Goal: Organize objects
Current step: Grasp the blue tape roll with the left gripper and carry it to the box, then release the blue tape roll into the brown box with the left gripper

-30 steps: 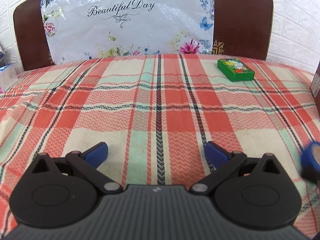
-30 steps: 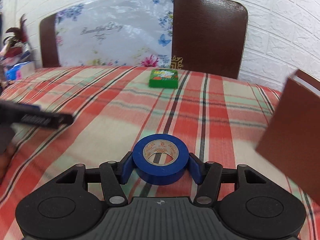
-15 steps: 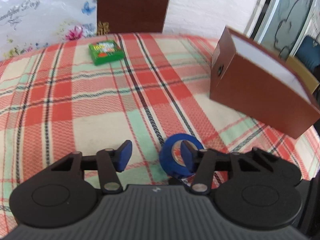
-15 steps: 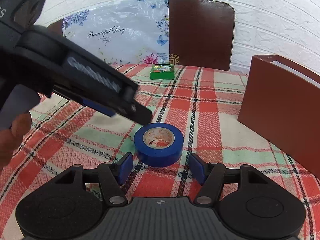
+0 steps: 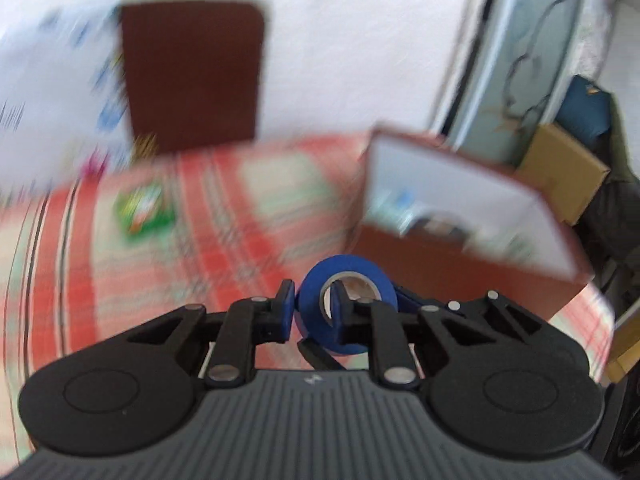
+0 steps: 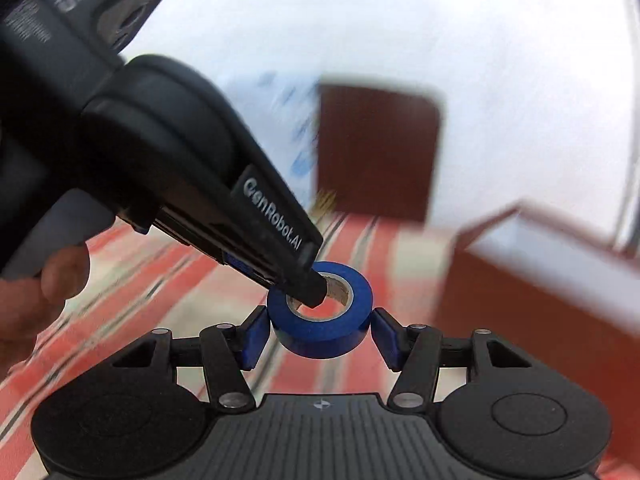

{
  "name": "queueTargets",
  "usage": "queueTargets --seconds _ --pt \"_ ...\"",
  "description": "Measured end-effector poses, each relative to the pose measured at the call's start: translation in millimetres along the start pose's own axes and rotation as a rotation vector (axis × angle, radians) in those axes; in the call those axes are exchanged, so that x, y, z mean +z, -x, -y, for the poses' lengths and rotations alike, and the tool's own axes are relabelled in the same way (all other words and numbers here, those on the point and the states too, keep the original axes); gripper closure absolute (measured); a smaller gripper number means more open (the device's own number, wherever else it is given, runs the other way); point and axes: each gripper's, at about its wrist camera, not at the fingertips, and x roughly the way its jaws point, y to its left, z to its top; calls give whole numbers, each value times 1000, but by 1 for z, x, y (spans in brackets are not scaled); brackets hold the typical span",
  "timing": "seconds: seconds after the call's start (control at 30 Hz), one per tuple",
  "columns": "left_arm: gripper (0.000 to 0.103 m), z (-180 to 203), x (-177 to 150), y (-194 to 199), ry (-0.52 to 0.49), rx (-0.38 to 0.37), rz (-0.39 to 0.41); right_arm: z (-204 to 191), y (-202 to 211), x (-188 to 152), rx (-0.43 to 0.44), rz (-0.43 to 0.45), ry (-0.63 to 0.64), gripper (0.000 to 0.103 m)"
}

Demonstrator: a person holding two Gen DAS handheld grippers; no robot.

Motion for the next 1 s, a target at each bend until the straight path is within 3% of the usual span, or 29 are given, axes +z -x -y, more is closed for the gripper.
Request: queueTargets --seconds 0.17,0.33,0.43,0.53,0.63,0.77,1.0 --pt "83 51 42 -24 -87 -74 34 53 16 26 -145 111 -22 49" --pt "82 88 54 -67 -123 -129 15 106 13 24 -251 88 -67 49" --pt "80 100 51 -90 -147 -90 -12 133 2 16 -283 35 -123 48" --pt "79 91 44 -98 -112 -84 -49 149 -5 4 -305 -11 -183 44" --pt "79 76 41 -91 -80 -78 -51 152 -1 -6 -293 -1 -218 44" --pt "79 54 38 -68 -45 -68 -6 145 6 -9 -288 31 -249 44" --pt "71 -9 17 -32 23 35 62 102 18 5 -219 109 -204 44"
